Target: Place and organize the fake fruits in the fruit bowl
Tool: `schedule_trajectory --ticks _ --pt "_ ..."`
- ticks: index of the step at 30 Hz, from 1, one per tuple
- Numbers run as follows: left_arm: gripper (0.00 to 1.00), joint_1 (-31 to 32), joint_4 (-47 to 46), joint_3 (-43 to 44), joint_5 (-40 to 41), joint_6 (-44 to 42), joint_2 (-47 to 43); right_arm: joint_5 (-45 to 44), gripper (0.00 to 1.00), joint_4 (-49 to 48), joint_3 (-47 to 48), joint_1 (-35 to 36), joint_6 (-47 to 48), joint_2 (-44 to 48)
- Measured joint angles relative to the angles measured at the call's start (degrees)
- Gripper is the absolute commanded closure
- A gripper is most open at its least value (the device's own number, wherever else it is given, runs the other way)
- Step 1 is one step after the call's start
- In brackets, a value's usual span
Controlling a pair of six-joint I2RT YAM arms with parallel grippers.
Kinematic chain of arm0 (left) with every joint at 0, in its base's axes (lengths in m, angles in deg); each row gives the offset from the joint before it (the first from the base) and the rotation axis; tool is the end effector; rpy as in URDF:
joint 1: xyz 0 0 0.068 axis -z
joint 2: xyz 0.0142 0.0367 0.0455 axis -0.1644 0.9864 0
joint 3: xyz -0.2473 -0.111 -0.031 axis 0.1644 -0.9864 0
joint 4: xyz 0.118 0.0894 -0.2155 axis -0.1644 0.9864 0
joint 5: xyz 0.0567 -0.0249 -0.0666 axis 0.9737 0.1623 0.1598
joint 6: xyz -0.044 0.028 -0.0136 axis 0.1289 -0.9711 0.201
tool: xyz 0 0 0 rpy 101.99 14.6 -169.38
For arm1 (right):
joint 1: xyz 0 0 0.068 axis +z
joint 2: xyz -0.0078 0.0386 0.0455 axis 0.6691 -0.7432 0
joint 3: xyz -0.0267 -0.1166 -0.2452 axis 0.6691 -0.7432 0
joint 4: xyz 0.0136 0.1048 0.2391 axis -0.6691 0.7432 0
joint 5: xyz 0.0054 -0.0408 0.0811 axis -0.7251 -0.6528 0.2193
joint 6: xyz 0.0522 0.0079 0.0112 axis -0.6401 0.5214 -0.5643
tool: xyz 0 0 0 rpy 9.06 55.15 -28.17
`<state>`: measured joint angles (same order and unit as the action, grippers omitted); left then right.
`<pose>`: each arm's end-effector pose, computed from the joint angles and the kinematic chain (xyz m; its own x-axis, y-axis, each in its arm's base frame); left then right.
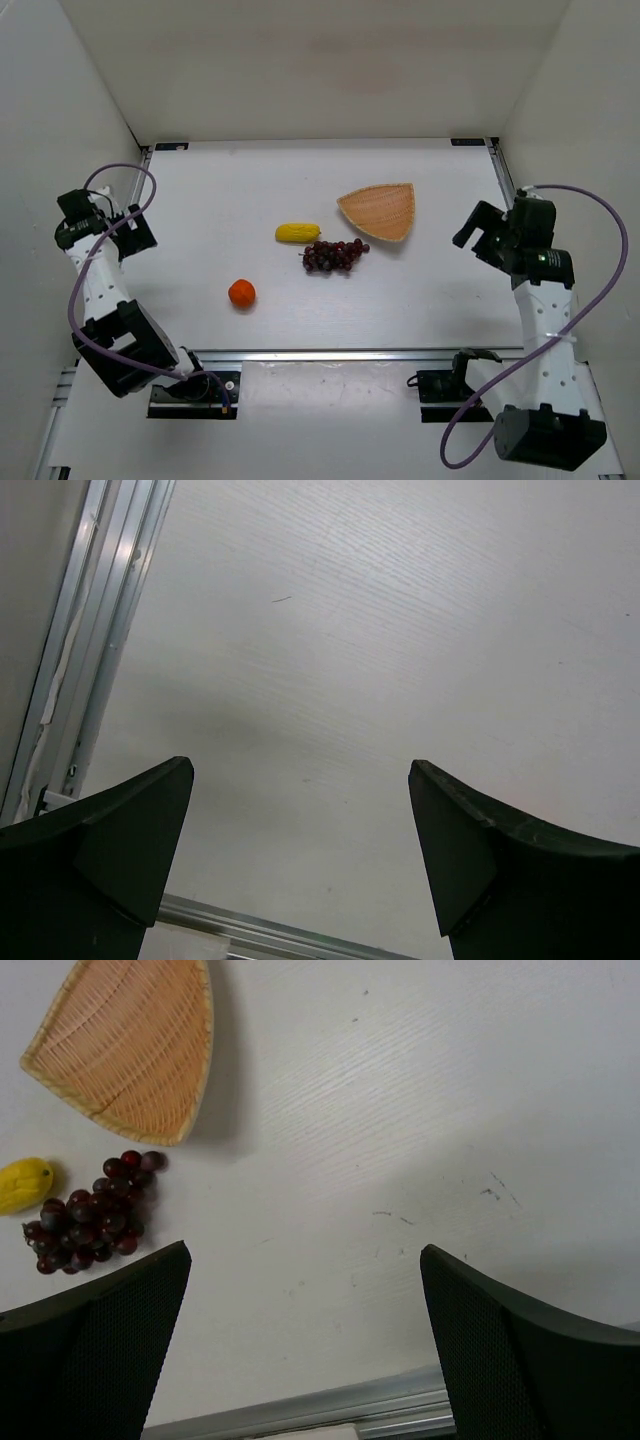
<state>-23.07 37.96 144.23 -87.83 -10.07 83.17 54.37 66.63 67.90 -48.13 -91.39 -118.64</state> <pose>0.2295 0.1393 0.2884 -0.7465 -0.3834 -0.5438 -0.3974 0.9124 -0.0979 0.1705 -0.0185 0.3355 -0.5452 0.4524 -0.7058 0.3524 0.8876 0.2967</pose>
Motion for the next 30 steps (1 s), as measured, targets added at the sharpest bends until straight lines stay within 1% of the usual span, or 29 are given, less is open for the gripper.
schedule_trajectory --ticks 1,3,6,9,11,13,15,18,20,25,27,30 --pt "0.00 -0.1 0.0 0.0 -1.0 -0.2 -0.3 0.5 0.00 0.1 1.2 0.5 0.8 -1.5" --pt "0.00 -0.2 0.0 0.0 -2.8 -0.8 -0.5 -0.1 0.00 0.0 4.4 4.3 2.4 -5.3" --pt "0.00 -0.3 0.0 0.0 -4.5 -1.5 -0.5 -5.5 0.00 0.0 12.7 19.0 6.5 -13.7" --pt "0.00 0.7 0.1 0.0 -4.5 -1.9 -0.5 -12.7 0.00 -1.0 24.5 37.7 14.4 -26.4" --pt "0.00 1.7 0.0 0.0 -4.0 -2.2 -0.5 -16.1 0.00 -2.6 30.7 46.8 20.1 -35.2" --pt "0.00 3.1 0.2 -0.4 -3.1 -2.9 -0.5 -19.5 0.00 -3.0 36.0 53.5 25.8 -44.2" --pt "0.00 4.2 0.6 -0.9 -2.4 -3.7 -0.5 -21.3 0.00 -3.8 38.7 57.5 30.6 -52.4" --pt "0.00 6.1 2.2 -1.5 -1.2 -5.4 -0.5 -19.8 0.00 -2.9 39.9 59.2 34.6 -61.2" --pt "0.00 7.4 3.6 -1.9 -0.3 -6.6 -0.5 -17.9 0.00 -1.6 40.3 58.9 36.5 -65.0" --pt "0.00 11.7 6.2 -2.9 0.6 -8.8 -0.5 -13.0 0.00 -0.4 40.6 57.7 39.0 -67.7" --pt "0.00 14.2 6.7 -2.9 0.9 -9.2 -0.4 -12.6 0.00 -0.9 41.9 57.2 38.3 -69.4" --pt "0.00 18.9 7.3 -2.9 3.1 -9.6 0.2 -12.4 0.00 -2.2 45.3 56.4 36.3 -74.4"
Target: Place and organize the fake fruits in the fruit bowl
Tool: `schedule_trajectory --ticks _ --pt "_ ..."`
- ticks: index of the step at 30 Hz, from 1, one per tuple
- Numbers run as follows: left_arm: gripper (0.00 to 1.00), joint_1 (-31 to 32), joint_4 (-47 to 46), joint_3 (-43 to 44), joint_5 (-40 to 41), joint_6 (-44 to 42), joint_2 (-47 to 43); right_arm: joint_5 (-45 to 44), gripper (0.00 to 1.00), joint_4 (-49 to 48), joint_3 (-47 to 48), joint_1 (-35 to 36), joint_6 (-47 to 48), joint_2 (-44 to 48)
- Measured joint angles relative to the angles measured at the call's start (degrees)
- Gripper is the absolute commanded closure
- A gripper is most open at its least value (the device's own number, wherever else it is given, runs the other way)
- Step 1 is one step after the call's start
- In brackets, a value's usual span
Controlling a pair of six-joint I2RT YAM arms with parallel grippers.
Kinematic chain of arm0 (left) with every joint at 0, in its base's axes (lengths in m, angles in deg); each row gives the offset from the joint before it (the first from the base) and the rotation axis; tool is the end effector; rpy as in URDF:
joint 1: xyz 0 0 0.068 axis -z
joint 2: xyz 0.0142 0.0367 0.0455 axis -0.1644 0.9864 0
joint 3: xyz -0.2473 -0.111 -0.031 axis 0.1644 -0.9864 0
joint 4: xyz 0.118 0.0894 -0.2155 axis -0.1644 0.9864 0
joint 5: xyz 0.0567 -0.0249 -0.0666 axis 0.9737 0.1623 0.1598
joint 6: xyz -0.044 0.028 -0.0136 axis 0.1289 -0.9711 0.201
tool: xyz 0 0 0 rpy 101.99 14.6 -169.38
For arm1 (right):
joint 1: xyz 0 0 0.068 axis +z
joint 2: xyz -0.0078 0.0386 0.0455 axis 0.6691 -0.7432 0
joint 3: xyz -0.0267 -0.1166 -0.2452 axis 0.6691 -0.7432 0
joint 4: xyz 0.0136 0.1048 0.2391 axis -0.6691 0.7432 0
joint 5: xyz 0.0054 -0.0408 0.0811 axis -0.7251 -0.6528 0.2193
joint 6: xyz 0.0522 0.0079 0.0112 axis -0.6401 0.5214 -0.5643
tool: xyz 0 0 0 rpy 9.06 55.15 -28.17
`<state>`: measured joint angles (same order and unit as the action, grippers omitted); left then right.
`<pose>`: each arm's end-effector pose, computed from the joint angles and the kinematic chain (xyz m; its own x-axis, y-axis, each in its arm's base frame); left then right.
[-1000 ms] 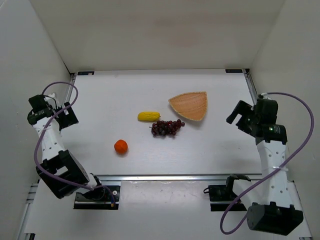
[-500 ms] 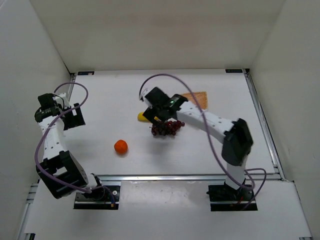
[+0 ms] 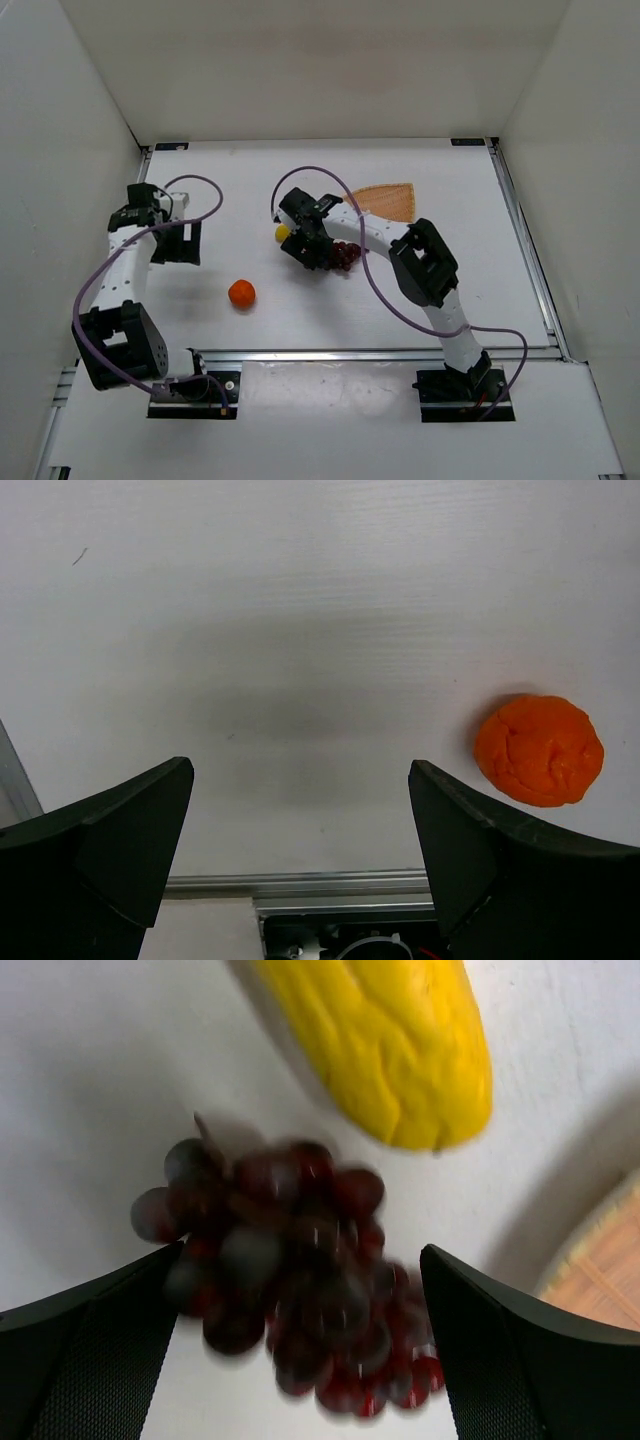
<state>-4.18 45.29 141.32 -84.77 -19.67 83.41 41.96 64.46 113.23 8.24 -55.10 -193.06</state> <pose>0.2459 0.0555 0.2654 -0.9221 0.0261 -0.3862 0.0331 0.9994 -0.0114 0.3021 0.3507 0.1934 -0.4138 -0.8466 -0.3347 -0.8111 0.5098 -0.2866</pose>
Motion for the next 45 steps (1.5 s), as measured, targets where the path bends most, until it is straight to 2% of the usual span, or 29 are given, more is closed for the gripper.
schedule_trajectory --ticks 2,5,6,9,10,14,19,24,28,32,34,36,37,38,40,45 --pt "0.00 4.1 0.4 0.0 1.8 -0.2 0.5 0.4 0.05 -1.1 0.5 -0.5 -1.6 -3.1" --pt "0.00 10.4 1.0 0.0 4.4 -0.4 0.8 0.8 0.29 -1.5 1.1 -1.1 -3.0 -3.1" --pt "0.00 12.3 1.3 0.2 4.8 -0.4 0.8 0.9 0.43 -1.7 0.7 -1.2 -3.6 -3.1" --pt "0.00 15.8 2.1 0.7 5.8 -0.3 0.8 0.7 0.59 -1.5 0.2 -1.1 -4.8 -3.1" --pt "0.00 16.4 2.3 0.9 6.1 -0.2 0.8 0.7 0.69 -1.4 0.1 -1.0 -5.3 -3.0" --pt "0.00 18.7 3.2 2.0 6.7 0.7 0.8 3.0 0.76 -1.1 -2.5 -1.3 -8.2 1.0" --pt "0.00 23.1 3.9 2.1 7.4 1.1 0.8 10.1 0.77 -0.5 -5.5 -4.8 -14.9 13.3" --pt "0.00 30.2 5.5 2.1 7.0 0.5 0.8 13.6 0.77 -2.7 -3.7 -18.6 -22.4 23.7" --pt "0.00 35.6 6.4 1.9 6.1 -0.3 0.9 11.9 0.77 -3.3 -1.2 -28.3 -26.6 22.0" --pt "0.00 39.8 6.5 0.9 6.1 -0.4 2.8 11.3 0.72 -2.9 3.4 -32.1 -29.3 13.2" --pt "0.00 41.0 6.3 0.2 6.1 -0.4 4.8 11.2 0.55 -2.6 5.7 -32.5 -29.9 8.5" --pt "0.00 41.9 5.9 -0.3 6.1 -0.2 7.2 11.2 0.41 -2.3 7.7 -32.5 -30.8 4.0" --pt "0.00 42.2 5.6 -0.7 6.3 0.0 8.3 11.3 0.24 -1.9 8.4 -32.4 -31.0 2.4" --pt "0.00 42.4 5.5 -0.8 6.5 0.1 9.3 11.3 0.18 -1.7 8.8 -32.2 -31.4 1.0" --pt "0.00 42.6 5.2 -0.9 7.2 0.5 11.1 11.7 0.09 -0.8 8.9 -32.2 -31.4 -0.3" --pt "0.00 42.6 4.6 -0.9 8.2 1.0 15.0 12.6 0.06 0.0 8.7 -31.9 -31.8 1.3"
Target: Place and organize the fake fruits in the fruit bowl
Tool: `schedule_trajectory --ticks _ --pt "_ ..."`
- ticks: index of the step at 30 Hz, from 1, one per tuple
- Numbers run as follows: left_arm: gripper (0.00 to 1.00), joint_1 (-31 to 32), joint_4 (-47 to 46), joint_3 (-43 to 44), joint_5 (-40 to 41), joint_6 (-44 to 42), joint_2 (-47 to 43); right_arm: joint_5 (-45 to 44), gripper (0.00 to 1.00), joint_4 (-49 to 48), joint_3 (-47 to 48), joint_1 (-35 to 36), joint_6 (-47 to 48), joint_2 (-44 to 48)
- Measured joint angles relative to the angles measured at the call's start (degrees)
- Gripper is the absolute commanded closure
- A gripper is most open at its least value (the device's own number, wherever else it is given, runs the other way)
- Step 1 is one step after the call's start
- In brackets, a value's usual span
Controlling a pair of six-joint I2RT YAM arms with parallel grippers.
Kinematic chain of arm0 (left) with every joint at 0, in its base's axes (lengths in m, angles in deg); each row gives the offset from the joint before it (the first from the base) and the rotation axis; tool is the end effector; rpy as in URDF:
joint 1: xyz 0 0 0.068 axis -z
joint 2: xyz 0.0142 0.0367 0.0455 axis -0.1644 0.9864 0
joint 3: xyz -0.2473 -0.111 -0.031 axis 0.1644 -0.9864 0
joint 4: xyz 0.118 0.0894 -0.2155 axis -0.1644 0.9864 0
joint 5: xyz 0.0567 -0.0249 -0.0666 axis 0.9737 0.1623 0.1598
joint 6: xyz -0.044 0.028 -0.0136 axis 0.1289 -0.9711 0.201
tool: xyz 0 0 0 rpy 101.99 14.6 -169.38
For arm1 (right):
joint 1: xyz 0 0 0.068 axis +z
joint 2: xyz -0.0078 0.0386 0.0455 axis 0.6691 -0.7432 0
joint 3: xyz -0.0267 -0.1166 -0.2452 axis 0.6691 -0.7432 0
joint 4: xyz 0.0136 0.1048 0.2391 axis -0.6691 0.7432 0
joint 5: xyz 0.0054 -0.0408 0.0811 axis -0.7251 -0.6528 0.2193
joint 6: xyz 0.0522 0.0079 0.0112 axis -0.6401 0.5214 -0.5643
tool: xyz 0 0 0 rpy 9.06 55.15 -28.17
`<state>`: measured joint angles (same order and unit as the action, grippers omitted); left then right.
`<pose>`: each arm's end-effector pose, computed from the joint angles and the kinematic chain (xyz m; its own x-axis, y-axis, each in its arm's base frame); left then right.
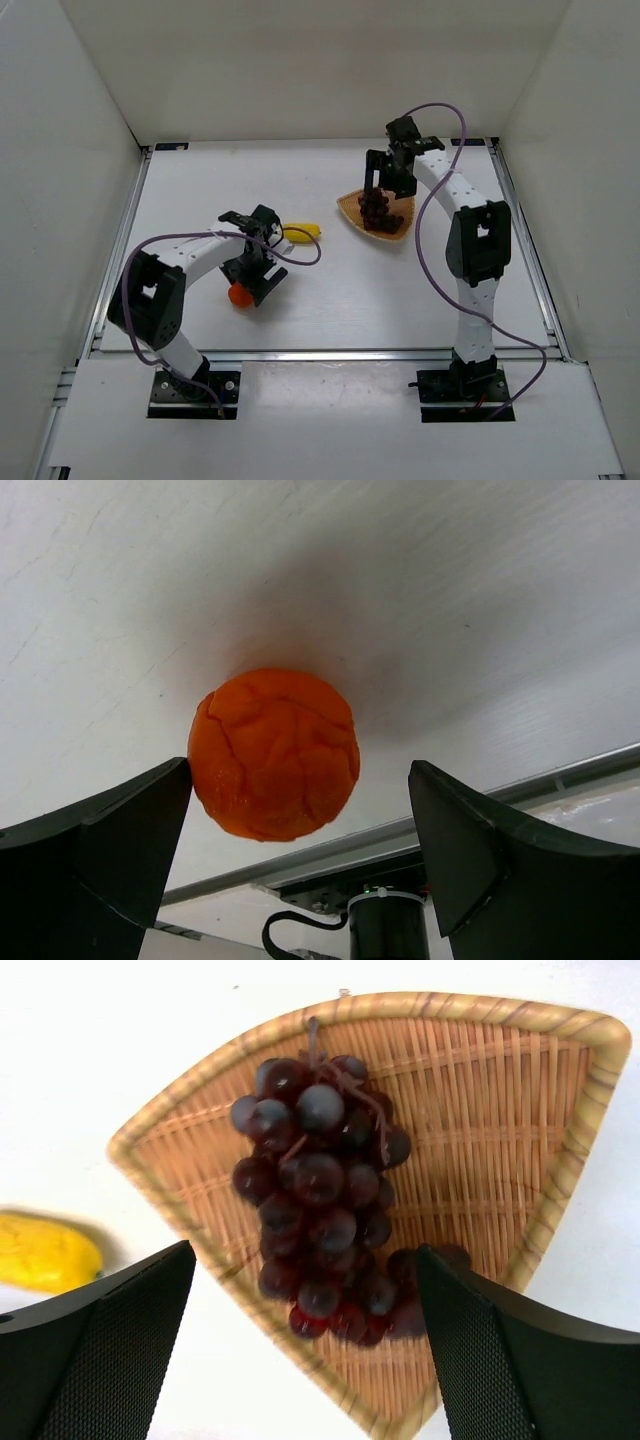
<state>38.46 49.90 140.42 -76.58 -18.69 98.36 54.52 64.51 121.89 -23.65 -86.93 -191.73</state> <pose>0.2382 -0.1309 0.1957 -0.7412 0.6711 -0.0164 0.6704 0.7412 0.0337 0.4532 0.1502 0.2488 -0.8546 0.0525 -0.5166 -0.0433 0.9842 0.1716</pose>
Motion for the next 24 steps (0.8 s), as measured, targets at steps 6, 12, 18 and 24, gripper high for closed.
schedule_trajectory --ticks 6,12,18,24 --pt "0.10 0.0 -0.4 -1.7 2.4 0.6 3.4 -0.1 0.06 -0.4 -5.2 0.2 0.0 10.1" --pt "0.77 0.0 -0.1 -1.4 3.9 0.6 5.6 -1.3 0.06 -1.7 -9.1 0.8 -0.1 19.7" --pt "0.78 0.4 3.9 6.5 4.9 0.5 6.0 -2.4 0.04 -2.9 -16.1 1.0 -0.8 27.4" --pt "0.77 5.1 4.6 31.4 5.4 -1.6 12.9 -2.2 0.04 -5.7 -28.5 -2.1 -3.3 38.2"
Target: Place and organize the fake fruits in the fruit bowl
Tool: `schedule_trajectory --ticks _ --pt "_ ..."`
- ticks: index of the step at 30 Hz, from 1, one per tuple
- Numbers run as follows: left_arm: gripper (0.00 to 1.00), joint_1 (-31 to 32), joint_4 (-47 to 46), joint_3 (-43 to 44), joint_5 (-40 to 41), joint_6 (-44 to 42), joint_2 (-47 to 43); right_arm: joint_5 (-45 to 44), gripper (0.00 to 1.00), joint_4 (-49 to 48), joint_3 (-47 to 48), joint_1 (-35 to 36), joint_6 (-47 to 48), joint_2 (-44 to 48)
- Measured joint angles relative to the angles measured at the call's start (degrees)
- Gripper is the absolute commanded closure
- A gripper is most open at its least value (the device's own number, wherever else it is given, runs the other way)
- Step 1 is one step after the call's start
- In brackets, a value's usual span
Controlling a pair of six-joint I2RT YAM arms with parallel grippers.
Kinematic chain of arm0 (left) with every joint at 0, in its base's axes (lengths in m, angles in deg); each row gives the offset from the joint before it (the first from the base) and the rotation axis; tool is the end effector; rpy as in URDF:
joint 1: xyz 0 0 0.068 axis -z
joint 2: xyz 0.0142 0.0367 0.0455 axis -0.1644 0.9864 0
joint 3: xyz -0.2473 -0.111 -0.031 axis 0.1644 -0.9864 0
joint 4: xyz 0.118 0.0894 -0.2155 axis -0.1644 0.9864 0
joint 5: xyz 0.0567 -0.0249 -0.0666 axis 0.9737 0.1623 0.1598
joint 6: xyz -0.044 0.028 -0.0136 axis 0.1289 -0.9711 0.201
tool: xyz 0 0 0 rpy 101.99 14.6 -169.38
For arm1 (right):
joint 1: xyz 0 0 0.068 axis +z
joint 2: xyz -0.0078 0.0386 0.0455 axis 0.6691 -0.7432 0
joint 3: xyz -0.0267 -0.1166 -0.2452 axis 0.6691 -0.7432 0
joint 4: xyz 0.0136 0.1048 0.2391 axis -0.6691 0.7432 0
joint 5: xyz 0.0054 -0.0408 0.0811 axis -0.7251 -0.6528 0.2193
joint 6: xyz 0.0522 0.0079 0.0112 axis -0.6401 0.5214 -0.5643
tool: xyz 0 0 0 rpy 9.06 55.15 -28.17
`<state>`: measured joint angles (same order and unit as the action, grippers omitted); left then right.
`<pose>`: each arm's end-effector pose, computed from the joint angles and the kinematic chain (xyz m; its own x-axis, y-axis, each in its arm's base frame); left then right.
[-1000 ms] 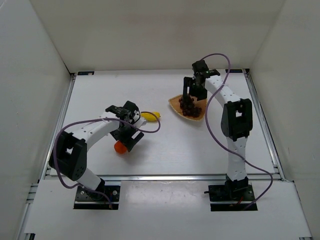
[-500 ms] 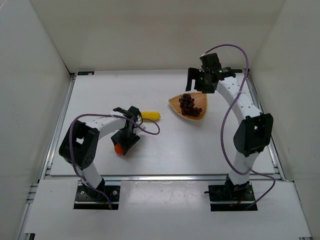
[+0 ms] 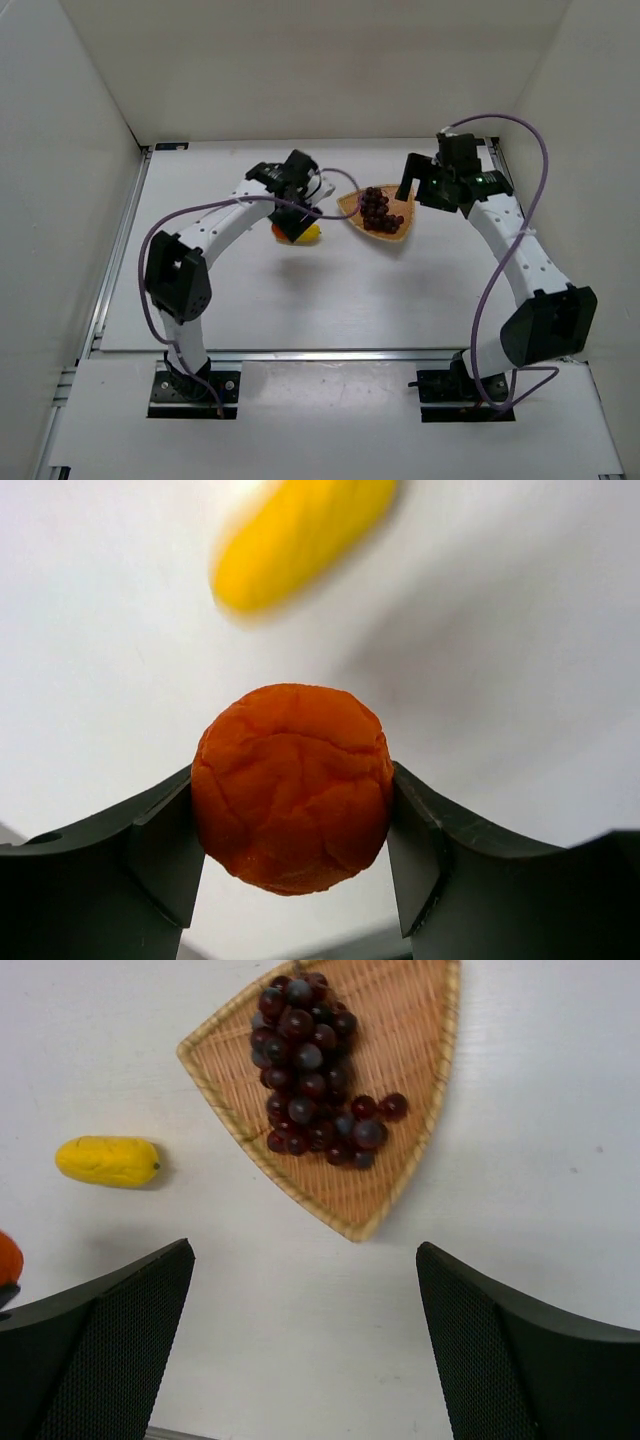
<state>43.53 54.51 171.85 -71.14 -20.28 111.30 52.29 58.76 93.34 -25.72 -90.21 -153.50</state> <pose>0.3067 -0.2021 0.2717 -0.6382 0.7367 -0.2237 0.7151 0.6748 0.1824 0.3148 0.0903 0.3532 -0.6845 0.1879 -0.7043 0.0051 0.9674 0.2531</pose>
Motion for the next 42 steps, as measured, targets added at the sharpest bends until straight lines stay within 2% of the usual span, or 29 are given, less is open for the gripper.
schedule_trajectory --ticks 8,12,18,22,23,27,36,42 --pt "0.76 4.6 -10.1 31.5 -2.7 -0.4 22.6 0.5 0.04 -2.0 -10.8 -7.4 -1.7 10.3" --pt "0.73 5.2 -14.9 38.3 -4.3 1.1 32.4 0.9 0.04 -1.9 -12.8 -10.6 -1.1 12.2" --pt "0.66 5.7 -18.9 38.6 -6.4 3.1 36.5 1.4 0.04 -1.9 -13.3 -13.4 0.7 12.9" --pt "0.30 6.3 -20.5 39.5 -7.7 4.1 36.6 2.3 0.04 -1.9 -13.3 -13.6 1.5 12.9" --pt "0.17 6.3 -21.0 39.6 -8.0 4.2 36.6 2.6 0.04 -1.9 -13.3 -13.6 1.6 12.9" --pt "0.00 6.4 -22.1 39.8 -8.7 4.7 36.6 3.3 0.03 -1.9 -13.3 -13.6 2.2 12.8" --pt "0.00 6.4 -22.5 32.4 -5.8 4.7 30.7 6.1 0.02 -1.6 -12.7 -11.5 6.3 11.5" --pt "0.00 2.8 -22.3 27.0 -1.9 5.7 17.4 6.5 0.01 -1.1 -4.3 6.4 17.6 1.6"
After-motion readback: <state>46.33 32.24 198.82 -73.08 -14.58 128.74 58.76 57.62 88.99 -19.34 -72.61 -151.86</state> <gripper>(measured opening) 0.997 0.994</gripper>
